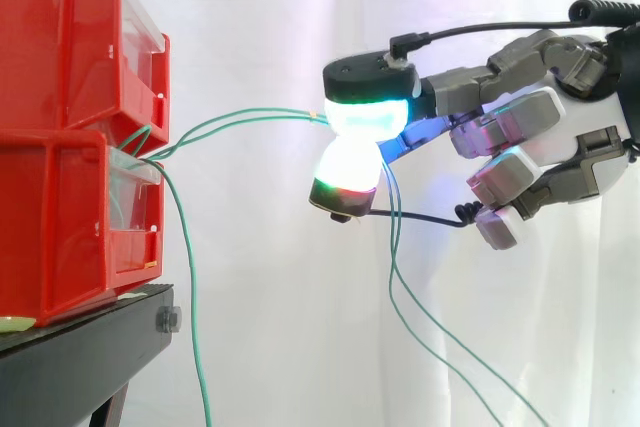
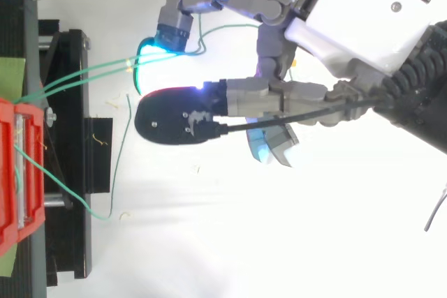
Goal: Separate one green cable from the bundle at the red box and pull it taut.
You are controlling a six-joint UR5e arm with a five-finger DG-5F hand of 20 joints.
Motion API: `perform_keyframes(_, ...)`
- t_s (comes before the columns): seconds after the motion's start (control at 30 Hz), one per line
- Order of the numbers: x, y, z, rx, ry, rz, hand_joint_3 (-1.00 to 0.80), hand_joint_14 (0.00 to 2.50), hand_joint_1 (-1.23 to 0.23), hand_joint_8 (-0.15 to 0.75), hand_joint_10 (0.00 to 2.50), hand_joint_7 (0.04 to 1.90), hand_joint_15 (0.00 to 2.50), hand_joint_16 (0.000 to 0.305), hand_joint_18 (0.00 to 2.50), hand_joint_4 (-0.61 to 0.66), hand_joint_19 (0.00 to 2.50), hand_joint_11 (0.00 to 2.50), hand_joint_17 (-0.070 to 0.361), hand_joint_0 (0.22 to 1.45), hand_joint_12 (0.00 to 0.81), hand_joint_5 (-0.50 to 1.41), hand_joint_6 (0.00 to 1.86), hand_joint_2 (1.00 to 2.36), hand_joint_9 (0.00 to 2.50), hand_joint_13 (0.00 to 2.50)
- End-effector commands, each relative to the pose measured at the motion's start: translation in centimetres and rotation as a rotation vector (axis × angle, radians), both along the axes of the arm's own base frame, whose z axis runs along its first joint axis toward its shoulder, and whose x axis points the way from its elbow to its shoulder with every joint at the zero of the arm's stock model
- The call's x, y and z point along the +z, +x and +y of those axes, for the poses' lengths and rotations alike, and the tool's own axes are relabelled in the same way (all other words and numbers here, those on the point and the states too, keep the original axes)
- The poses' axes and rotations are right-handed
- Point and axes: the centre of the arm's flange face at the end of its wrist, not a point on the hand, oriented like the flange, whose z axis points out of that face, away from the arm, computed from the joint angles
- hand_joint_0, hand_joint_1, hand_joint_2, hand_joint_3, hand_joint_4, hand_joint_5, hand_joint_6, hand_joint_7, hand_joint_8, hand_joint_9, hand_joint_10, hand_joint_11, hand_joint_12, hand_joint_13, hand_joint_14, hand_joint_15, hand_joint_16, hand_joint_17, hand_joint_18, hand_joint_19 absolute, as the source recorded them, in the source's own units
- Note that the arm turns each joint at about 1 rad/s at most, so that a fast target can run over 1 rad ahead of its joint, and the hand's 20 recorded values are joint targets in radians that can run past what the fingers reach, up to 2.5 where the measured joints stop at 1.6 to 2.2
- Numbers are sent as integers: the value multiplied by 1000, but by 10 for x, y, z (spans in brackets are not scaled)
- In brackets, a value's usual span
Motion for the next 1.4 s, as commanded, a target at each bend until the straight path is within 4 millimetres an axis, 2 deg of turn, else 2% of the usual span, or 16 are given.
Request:
perform_keyframes(0.0,1,0,0,2,-12,4,-500,20,-568,176,22,1287,595,72,1745,73,449,566,163,481,451,148,502,1000,2255,1856)
perform_keyframes(0.03,1,0,0,2,-12,3,-500,20,-558,176,21,1291,591,73,1749,80,452,557,163,478,446,148,502,1000,2256,1859)
perform_keyframes(0.1,1,0,0,2,-12,3,-500,19,-359,174,20,1288,564,79,1837,90,391,510,178,419,464,151,503,1000,2284,1896)
perform_keyframes(0.13,1,0,0,2,-12,3,-500,19,-359,174,20,1288,564,79,1837,90,391,510,178,419,464,151,503,1000,2284,1896)
perform_keyframes(0.2,1,0,0,2,-11,1,-500,19,-125,164,21,1296,557,82,1894,88,371,487,185,385,472,152,503,1000,2308,1924)
perform_keyframes(0.3,1,0,0,2,-11,1,-500,18,-52,141,22,1298,592,71,1754,55,465,548,159,426,461,152,502,1000,2305,1905)
perform_keyframes(0.43,2,1,0,2,-11,0,-500,21,-134,106,26,1291,616,63,1684,40,519,603,141,528,463,152,501,1000,2309,1914)
perform_keyframes(0.5,2,1,0,2,-11,0,-500,22,-300,74,28,1285,625,55,1626,28,566,673,123,614,457,151,502,1000,2320,1904)
perform_keyframes(0.53,1,0,0,2,-11,1,-500,22,-313,67,28,1281,631,54,1625,31,572,670,123,620,457,151,502,1000,2321,1902)
perform_keyframes(0.6,1,0,0,2,-11,1,-500,22,-501,73,30,1268,619,51,1587,19,578,687,115,709,462,153,502,1000,2329,1877)
perform_keyframes(0.63,1,0,0,2,-11,1,-499,20,-527,73,28,1269,620,51,1587,18,579,676,115,718,463,153,502,1000,2330,1877)
perform_keyframes(0.8,1,0,-1,-4,-13,4,-325,20,-660,94,26,1264,612,52,1565,14,589,676,117,766,456,154,503,1014,2312,1846)
perform_keyframes(1.0,1,0,-1,-5,-13,2,-159,21,-717,173,24,1283,603,60,1584,-19,539,628,134,732,452,156,503,1016,2289,1850)
perform_keyframes(1.13,1,0,-1,-5,-13,2,-89,19,-792,204,22,1301,569,74,1698,26,425,550,166,679,473,159,504,1002,2317,1902)
perform_keyframes(1.2,1,0,-1,-5,-13,2,-171,17,-740,200,20,1317,553,80,1732,77,396,505,180,625,476,158,503,1003,2319,1911)
perform_keyframes(1.37,1,0,-1,-5,-13,2,-394,17,-617,206,20,1338,561,81,1701,92,410,509,183,526,477,157,502,1005,2301,1895)
